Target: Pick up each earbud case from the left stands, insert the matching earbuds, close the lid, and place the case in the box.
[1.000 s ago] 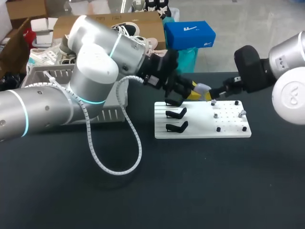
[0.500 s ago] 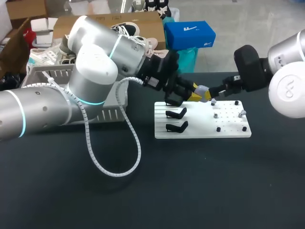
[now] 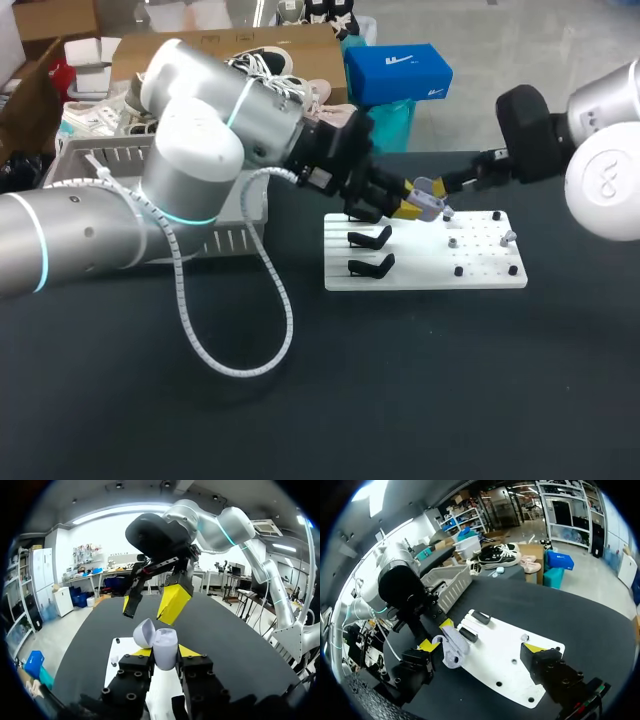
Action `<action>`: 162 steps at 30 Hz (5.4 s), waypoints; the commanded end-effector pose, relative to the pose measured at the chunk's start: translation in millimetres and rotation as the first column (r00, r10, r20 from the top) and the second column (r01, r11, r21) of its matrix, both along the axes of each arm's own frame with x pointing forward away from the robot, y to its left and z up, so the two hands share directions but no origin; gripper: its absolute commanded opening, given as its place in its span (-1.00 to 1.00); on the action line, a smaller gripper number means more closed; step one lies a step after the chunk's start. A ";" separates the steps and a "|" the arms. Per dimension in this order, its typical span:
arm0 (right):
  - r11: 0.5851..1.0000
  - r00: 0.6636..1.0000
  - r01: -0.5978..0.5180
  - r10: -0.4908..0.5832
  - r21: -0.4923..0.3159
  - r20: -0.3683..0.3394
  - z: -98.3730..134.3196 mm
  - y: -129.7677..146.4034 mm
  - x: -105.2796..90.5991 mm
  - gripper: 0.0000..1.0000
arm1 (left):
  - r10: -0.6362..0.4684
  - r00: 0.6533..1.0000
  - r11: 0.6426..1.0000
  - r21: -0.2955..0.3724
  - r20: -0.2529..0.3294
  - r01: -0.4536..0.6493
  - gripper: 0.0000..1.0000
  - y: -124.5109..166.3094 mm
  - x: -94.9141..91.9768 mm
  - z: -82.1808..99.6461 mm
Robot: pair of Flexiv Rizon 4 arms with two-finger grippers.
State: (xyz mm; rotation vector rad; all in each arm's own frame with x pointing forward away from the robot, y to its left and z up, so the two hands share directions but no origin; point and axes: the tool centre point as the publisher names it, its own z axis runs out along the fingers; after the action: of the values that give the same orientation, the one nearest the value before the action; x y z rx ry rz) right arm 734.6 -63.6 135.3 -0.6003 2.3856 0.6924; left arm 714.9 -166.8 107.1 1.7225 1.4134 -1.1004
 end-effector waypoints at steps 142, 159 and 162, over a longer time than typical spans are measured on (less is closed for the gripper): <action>0.868 0.983 -0.038 -0.057 -0.495 -0.176 -115.5 -98.2 3.3 -0.36 | 0.357 0.923 0.892 -0.344 0.140 -0.293 -1.00 18.1 32.0 24.6; 0.867 0.980 -0.022 -0.081 -0.499 -0.183 -119.3 -97.7 7.1 -0.98 | 0.357 0.923 0.892 -0.344 0.140 -0.293 -1.00 18.1 32.0 24.6; 0.867 0.980 -0.020 -0.081 -0.498 -0.180 -117.3 -96.7 6.8 -1.00 | 0.357 0.923 0.892 -0.344 0.140 -0.293 -1.00 18.1 32.0 24.6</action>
State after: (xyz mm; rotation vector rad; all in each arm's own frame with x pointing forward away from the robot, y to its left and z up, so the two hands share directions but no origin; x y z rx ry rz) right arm 741.6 -162.2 18.5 -0.7310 2.7725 0.1144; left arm 748.8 -149.1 132.2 1.2766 1.2648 -0.8881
